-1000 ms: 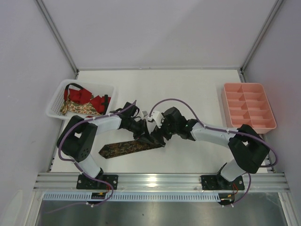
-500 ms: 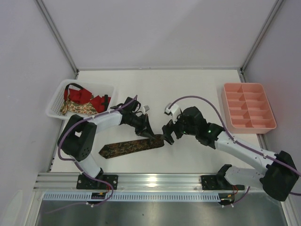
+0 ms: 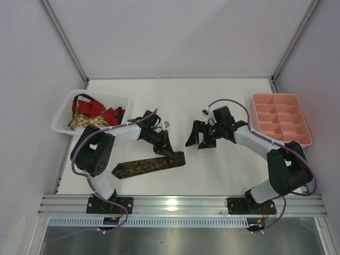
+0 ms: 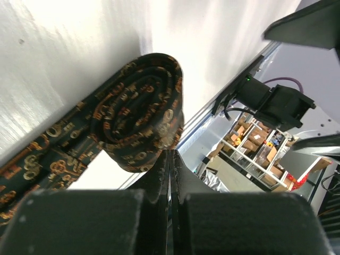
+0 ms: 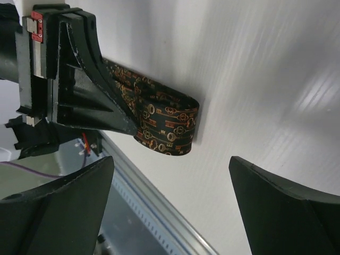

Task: Roll the ties
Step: Roll the tie

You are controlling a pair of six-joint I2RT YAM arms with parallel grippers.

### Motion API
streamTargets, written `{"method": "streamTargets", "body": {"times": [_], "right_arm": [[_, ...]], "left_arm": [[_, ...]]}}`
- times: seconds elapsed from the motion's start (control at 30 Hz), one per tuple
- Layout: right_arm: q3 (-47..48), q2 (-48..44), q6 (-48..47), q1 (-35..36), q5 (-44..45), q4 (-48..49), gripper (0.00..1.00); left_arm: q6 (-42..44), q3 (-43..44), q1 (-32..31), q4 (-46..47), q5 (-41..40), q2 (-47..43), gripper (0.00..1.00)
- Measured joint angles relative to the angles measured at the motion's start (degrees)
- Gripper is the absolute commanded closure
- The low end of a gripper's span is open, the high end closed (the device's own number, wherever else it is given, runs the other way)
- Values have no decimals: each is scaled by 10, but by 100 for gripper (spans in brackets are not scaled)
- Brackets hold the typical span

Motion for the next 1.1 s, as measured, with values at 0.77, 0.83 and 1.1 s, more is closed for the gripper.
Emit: {"method": "streamTargets", "body": {"times": [0.77,0.83,1.1], "right_arm": [[15,213,25,34,-174,63,20],[16,218,24,41,-179,73,21],[24,240,37,61,-184,113,31]], "left_arm": [[12,-30,14,9,-9,29,100],[14,-31,14,11,-8,30,99],[19,-41,22,19,3,33,100]]}}
